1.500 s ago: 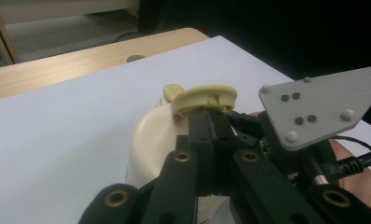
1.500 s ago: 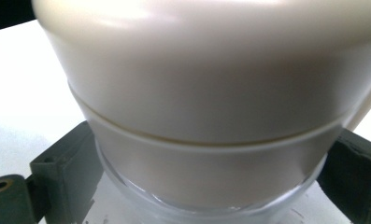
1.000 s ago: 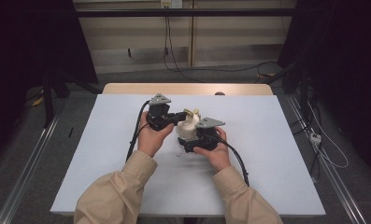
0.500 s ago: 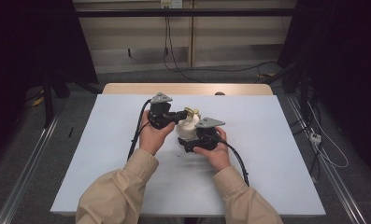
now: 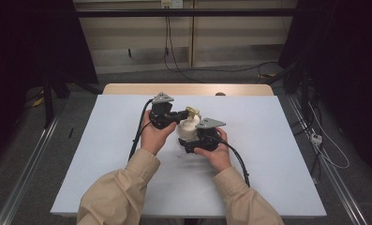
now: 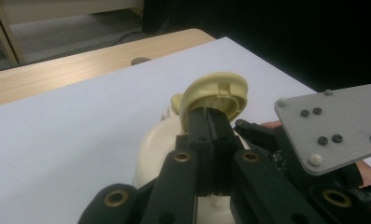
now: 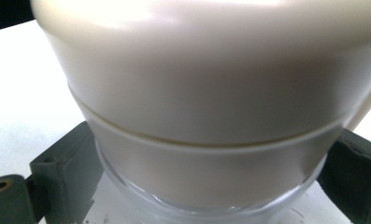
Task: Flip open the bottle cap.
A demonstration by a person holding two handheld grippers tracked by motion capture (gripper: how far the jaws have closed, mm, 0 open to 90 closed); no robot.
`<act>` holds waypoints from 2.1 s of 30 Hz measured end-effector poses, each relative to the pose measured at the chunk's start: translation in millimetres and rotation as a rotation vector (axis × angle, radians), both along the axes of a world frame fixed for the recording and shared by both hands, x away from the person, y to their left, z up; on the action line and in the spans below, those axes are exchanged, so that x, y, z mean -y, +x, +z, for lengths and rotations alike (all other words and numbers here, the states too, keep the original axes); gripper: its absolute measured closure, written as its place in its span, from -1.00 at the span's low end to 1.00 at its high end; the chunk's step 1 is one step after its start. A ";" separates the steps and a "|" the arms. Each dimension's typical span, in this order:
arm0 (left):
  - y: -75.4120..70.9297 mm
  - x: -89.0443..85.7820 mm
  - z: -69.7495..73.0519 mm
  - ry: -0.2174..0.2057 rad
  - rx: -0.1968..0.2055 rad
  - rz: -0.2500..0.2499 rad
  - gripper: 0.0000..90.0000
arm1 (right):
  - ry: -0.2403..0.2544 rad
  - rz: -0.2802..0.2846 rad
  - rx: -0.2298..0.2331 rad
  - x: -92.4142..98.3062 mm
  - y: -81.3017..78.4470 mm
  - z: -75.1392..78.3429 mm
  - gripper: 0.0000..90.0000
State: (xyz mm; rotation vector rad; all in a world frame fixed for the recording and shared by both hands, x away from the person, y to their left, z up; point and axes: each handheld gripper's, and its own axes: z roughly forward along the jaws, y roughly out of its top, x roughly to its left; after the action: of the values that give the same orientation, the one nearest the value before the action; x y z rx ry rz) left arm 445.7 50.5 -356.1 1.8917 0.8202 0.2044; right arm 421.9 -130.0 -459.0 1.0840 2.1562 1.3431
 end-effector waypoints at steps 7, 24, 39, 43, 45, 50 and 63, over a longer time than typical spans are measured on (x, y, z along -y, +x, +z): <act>2.4 2.5 -1.5 -0.003 -0.003 0.000 1.00 | 0.001 0.000 -0.002 0.1 0.0 0.1 -0.90; -3.8 -6.8 3.3 -0.022 0.004 -0.003 0.50 | -0.006 -0.009 -0.040 5.0 -3.4 -2.4 -0.98; -38.5 -65.3 -21.0 -0.038 -0.006 -0.009 -0.55 | 0.003 -0.021 0.008 31.3 -40.5 7.7 -0.87; -49.0 -79.7 -29.1 -0.015 0.009 -0.015 -0.63 | 0.006 -0.010 0.008 38.8 -51.3 11.4 -0.86; -52.6 -86.3 -33.0 -0.013 0.009 -0.016 -0.65 | -0.007 -0.010 0.009 41.8 -56.2 12.0 -0.86; -57.9 -103.0 -42.9 -0.009 0.002 -0.010 -0.69 | 0.007 -0.009 0.018 49.5 -66.1 15.4 -0.85; -68.9 -128.8 -57.9 -0.008 0.018 0.008 -0.76 | 0.015 -0.021 0.026 76.0 -90.3 16.9 -0.81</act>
State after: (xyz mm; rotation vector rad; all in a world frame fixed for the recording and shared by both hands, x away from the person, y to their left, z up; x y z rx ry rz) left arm 376.8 179.3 -414.0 1.8764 0.8151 0.2226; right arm 331.6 -206.0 -442.1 1.0858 2.1132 1.3586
